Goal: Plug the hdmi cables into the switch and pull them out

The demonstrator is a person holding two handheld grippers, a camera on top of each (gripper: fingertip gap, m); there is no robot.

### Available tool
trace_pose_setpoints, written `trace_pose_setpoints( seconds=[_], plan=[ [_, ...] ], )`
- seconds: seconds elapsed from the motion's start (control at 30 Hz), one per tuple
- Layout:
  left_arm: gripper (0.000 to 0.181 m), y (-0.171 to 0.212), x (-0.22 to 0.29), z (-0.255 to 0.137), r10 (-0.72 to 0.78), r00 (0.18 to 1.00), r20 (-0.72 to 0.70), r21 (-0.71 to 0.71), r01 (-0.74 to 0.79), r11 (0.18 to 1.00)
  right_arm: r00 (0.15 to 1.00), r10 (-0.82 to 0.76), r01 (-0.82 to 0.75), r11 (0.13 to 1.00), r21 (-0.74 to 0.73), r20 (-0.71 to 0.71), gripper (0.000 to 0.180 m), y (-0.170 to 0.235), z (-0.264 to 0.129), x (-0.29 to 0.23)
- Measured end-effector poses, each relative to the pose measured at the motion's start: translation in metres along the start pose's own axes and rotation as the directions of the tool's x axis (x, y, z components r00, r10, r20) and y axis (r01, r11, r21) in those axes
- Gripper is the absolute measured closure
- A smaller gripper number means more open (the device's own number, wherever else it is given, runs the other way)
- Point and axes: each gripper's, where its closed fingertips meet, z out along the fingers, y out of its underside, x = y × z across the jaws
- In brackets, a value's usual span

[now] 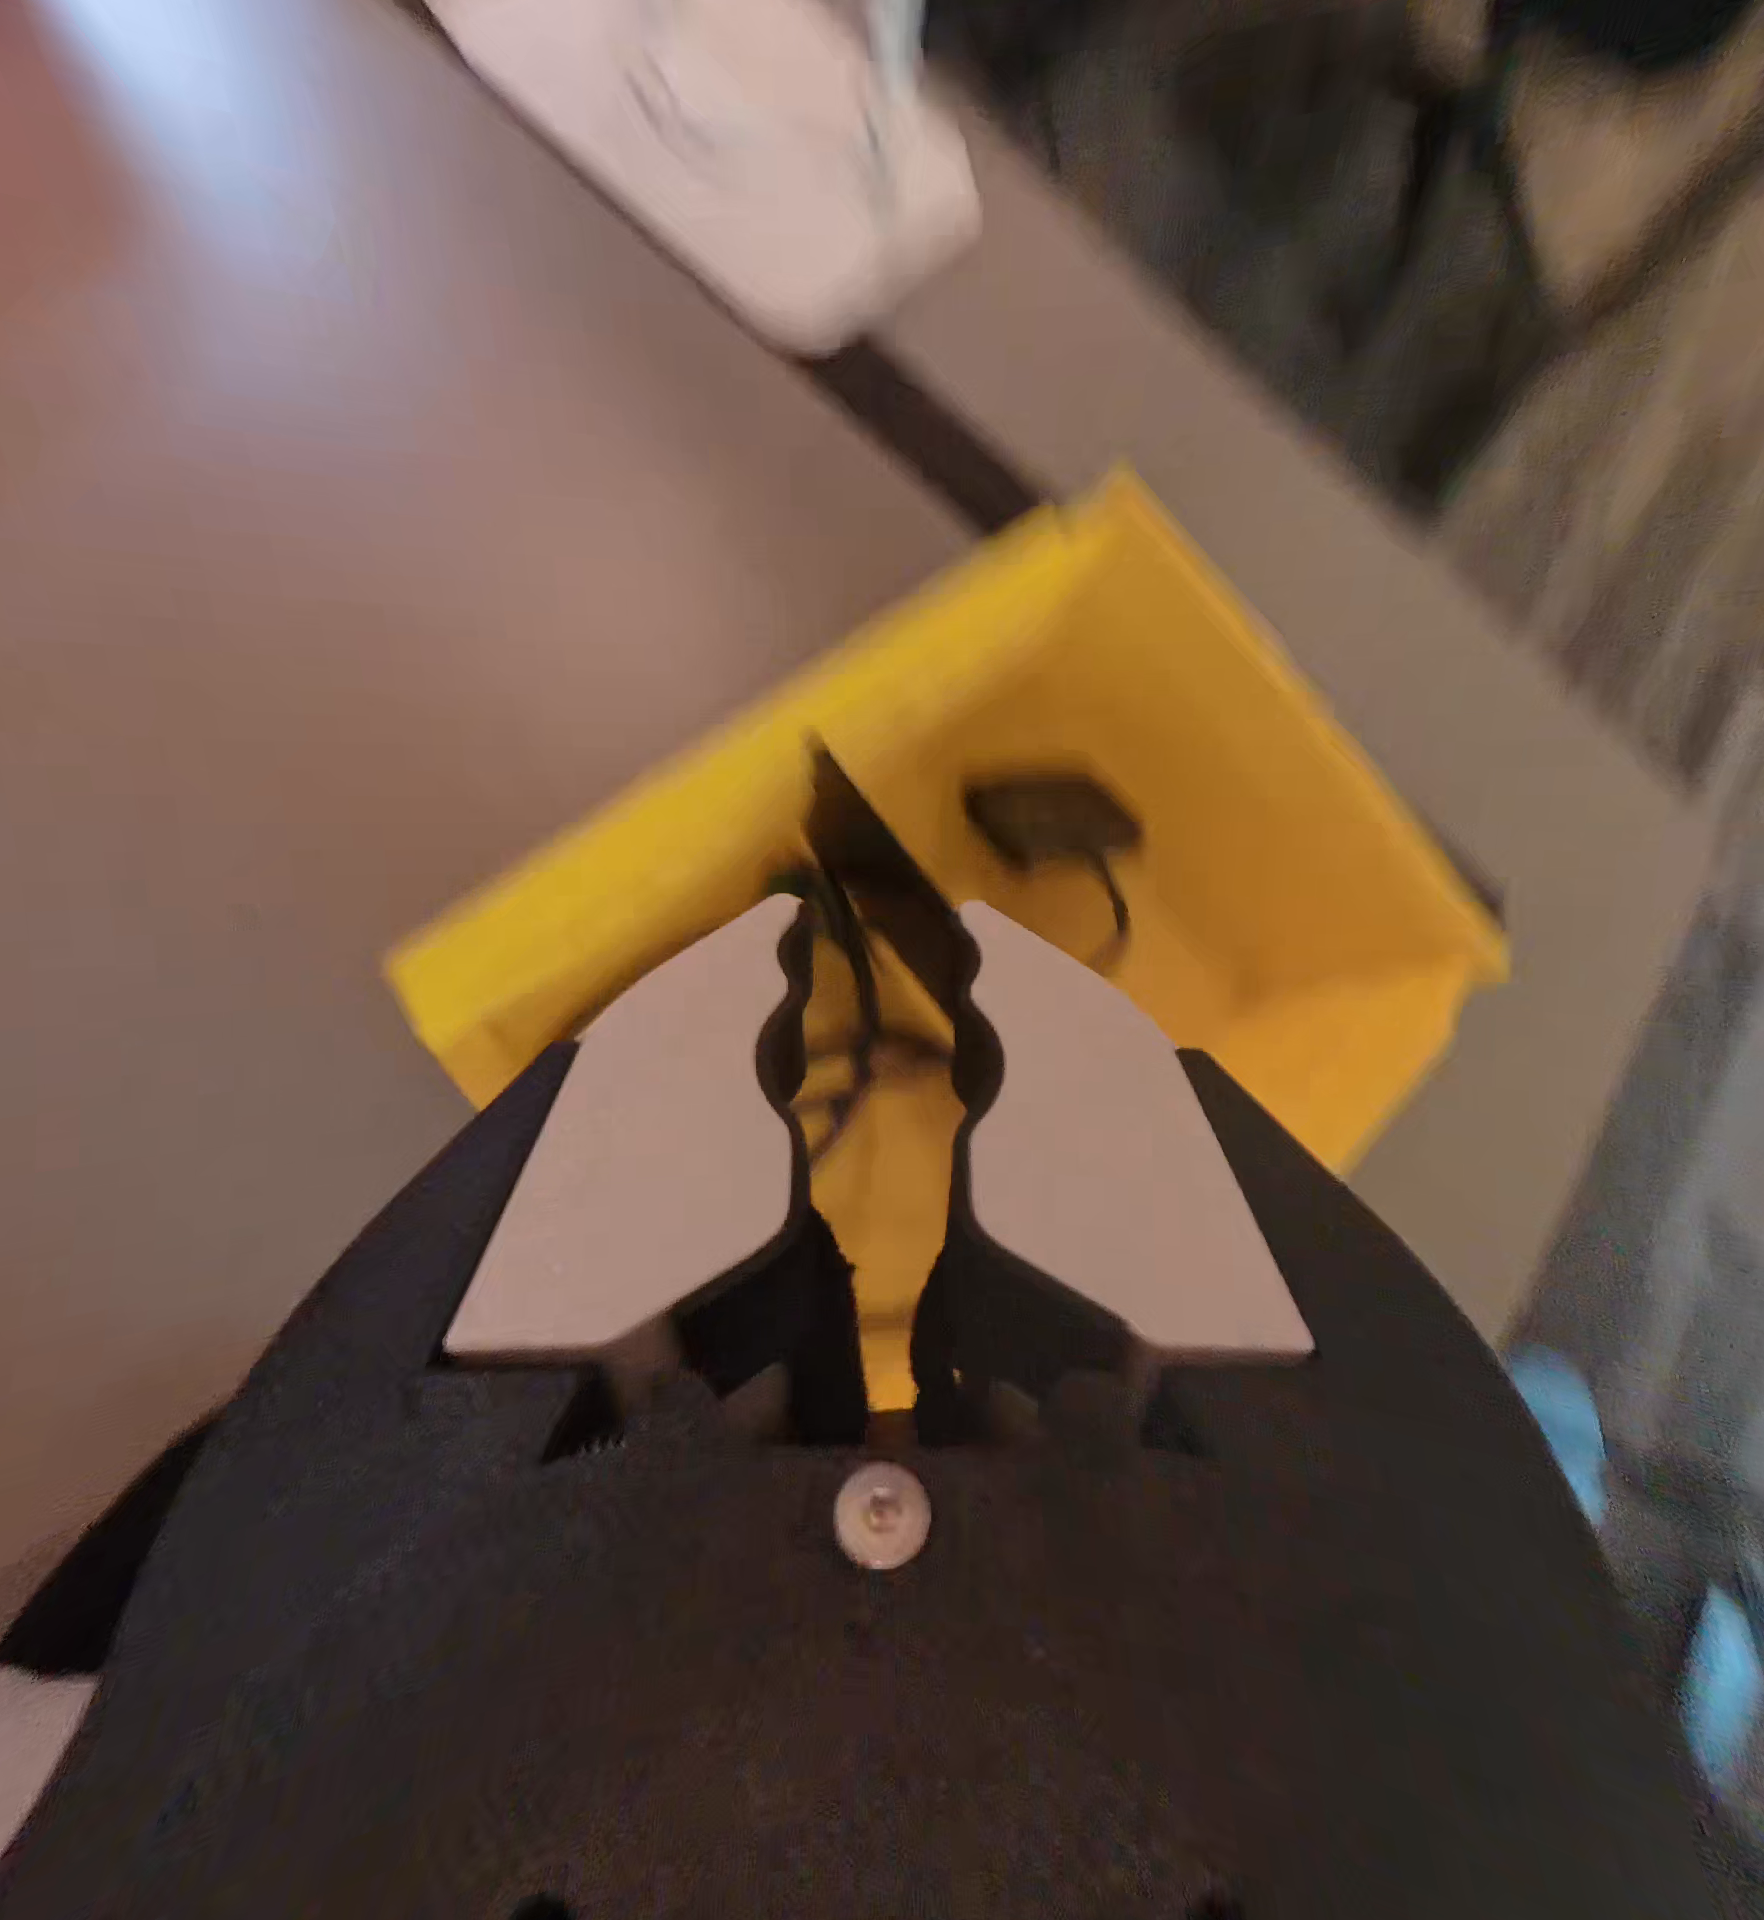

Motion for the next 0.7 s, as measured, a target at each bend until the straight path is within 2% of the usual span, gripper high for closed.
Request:
trace_pose_setpoints(
  seconds=[0.07,0.13,0.2,0.27,0.33,0.43,0.53,0.7],
  plan=[
    [0.159,0.01,-0.004,0.002,0.029,0.999,0.037,-0.061,-0.026,0.998,0.99,-0.106,0.075,0.952,0.295,0.089,0.152,-0.051,-0.027,-0.033],
    [0.156,0.022,-0.009,0.004,0.083,0.994,0.075,-0.142,-0.072,0.987,0.965,-0.203,0.079,0.827,0.557,0.165,0.147,-0.096,-0.066,-0.07],
    [0.159,0.036,-0.012,0.006,0.16,0.982,0.097,-0.244,-0.133,0.961,0.919,-0.322,0.056,0.677,0.734,0.226,0.14,-0.125,-0.103,-0.112],
    [0.159,0.052,-0.015,0.006,0.275,0.956,0.099,-0.354,-0.224,0.908,0.844,-0.464,0.05,0.568,0.822,0.27,0.134,-0.137,-0.129,-0.158],
    [0.158,0.068,-0.019,0.005,0.407,0.91,0.079,-0.461,-0.329,0.825,0.781,-0.571,0.098,0.512,0.853,0.252,0.134,-0.141,-0.138,-0.195],
    [0.158,0.084,-0.021,0.002,0.516,0.856,0.024,-0.556,-0.417,0.719,0.664,-0.719,0.256,0.478,0.84,0.208,0.136,-0.13,-0.126,-0.247],
    [0.154,0.094,-0.017,0.001,0.546,0.837,-0.04,-0.59,-0.461,0.663,0.547,-0.789,0.408,0.544,0.733,0.281,0.138,-0.109,-0.088,-0.281],
    [0.159,0.113,-0.007,-0.002,0.547,0.821,-0.165,-0.63,-0.515,0.582,0.41,-0.767,0.558,0.639,0.529,0.494,0.144,-0.069,-0.03,-0.295]
  ],
)
